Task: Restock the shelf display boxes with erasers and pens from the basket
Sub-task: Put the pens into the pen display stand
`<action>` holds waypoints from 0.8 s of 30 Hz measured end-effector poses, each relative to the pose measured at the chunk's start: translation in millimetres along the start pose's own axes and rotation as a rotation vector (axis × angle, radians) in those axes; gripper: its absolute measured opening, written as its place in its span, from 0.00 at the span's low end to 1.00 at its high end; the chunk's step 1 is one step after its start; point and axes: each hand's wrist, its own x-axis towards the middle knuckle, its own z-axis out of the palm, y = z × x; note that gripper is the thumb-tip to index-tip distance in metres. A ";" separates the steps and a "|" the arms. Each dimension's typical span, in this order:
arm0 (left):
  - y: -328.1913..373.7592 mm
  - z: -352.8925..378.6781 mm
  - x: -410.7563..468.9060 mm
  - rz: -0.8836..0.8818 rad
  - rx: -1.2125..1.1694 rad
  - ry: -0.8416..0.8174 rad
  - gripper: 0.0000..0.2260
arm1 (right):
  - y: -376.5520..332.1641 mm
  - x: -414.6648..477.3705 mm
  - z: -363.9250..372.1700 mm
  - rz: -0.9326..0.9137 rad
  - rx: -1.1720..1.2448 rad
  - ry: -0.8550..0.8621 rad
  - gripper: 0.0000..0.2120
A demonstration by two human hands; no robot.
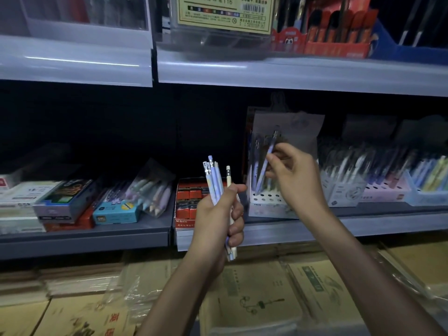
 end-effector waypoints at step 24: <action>-5.7 7.5 0.2 0.067 -0.003 -0.128 0.14 | 8.8 -17.2 5.6 0.051 -0.167 0.091 0.05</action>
